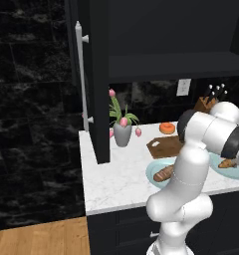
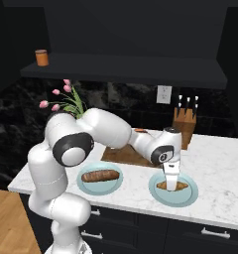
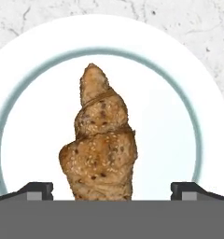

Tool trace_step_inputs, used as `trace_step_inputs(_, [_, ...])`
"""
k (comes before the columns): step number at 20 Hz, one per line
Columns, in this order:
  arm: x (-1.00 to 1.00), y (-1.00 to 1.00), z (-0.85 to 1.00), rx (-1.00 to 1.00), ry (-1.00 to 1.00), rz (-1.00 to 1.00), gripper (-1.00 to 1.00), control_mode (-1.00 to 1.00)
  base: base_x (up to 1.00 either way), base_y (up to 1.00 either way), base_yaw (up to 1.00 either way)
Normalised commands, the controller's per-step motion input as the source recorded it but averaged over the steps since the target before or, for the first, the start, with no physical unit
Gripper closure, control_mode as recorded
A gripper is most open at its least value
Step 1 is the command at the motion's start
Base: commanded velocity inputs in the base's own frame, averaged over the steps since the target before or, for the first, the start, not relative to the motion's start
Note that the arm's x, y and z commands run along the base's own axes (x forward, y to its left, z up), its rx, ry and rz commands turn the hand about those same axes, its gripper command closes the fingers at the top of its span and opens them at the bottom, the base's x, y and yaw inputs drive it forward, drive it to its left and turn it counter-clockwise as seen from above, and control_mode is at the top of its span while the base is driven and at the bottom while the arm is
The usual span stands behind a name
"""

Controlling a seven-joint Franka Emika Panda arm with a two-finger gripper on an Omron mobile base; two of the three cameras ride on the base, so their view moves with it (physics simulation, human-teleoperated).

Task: From the different types of pastries on the counter, select a croissant and place it on the cutting board. Then retrieve a jar of jam from the cabinet and place it alongside the croissant on the cutting board.

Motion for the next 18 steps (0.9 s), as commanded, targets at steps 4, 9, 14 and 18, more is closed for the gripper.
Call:
trace_step_inputs(4, [0.17, -0.10, -0.20, 0.00, -0.04, 0.00, -1.00, -1.00, 0.00, 0.00, 0.00])
trace_step_inputs(9, [0.03, -0.15, -0.23, 0.00, -0.05, -0.01, -1.00, -1.00, 0.00, 0.00, 0.00])
trace_step_inputs(14, [0.00, -0.04, -0.12, 0.00, -0.04, -0.01, 1.00, -1.00, 0.00, 0.00, 0.00])
trace_step_inputs(18, [0.05, -0.01, 0.26, 0.01, -0.08, -0.03, 1.00, -1.00, 0.00, 0.00, 0.00])
